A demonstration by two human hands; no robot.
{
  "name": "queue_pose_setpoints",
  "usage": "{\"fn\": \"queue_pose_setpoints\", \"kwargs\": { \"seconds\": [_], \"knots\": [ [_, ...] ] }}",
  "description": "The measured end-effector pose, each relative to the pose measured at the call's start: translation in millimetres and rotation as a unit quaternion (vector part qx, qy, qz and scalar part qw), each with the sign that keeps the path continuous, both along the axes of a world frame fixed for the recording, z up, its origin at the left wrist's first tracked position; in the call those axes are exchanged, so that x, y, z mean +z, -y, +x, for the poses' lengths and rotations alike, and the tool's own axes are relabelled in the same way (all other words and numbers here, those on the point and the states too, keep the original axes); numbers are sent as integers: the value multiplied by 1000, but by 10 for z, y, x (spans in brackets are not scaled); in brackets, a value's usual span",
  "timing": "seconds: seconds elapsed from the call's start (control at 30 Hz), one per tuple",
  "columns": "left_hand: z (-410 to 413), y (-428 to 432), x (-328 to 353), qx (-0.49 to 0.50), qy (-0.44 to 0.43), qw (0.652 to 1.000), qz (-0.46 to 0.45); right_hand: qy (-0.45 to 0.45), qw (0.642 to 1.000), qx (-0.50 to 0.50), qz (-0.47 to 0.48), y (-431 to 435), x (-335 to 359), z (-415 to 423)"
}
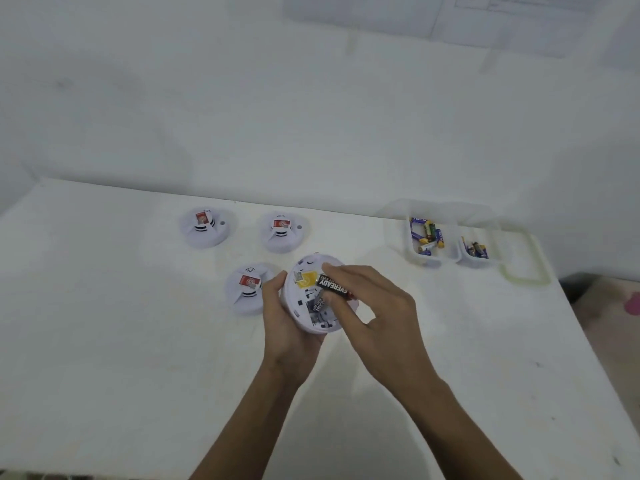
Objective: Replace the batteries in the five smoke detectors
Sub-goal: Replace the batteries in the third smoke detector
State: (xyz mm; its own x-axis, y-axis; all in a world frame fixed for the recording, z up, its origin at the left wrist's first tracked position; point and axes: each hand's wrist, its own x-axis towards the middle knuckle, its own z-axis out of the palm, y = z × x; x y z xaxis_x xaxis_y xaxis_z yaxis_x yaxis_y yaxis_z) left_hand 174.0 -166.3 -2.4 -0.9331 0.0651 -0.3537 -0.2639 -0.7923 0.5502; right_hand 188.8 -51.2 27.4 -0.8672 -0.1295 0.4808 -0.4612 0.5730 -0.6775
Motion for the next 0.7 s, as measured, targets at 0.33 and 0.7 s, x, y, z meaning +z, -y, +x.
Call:
{"fn": "queue_pose_setpoints", "kwargs": {
  "seconds": [0.33, 0.7],
  "knots": [
    [80, 135, 31, -23, -10, 1000, -7, 25, 999, -14, -30, 236, -32, 24],
    [-150, 263, 156, -61, 52, 997, -24, -53, 996, 43, 48, 141, 62, -166]
  ]
}}
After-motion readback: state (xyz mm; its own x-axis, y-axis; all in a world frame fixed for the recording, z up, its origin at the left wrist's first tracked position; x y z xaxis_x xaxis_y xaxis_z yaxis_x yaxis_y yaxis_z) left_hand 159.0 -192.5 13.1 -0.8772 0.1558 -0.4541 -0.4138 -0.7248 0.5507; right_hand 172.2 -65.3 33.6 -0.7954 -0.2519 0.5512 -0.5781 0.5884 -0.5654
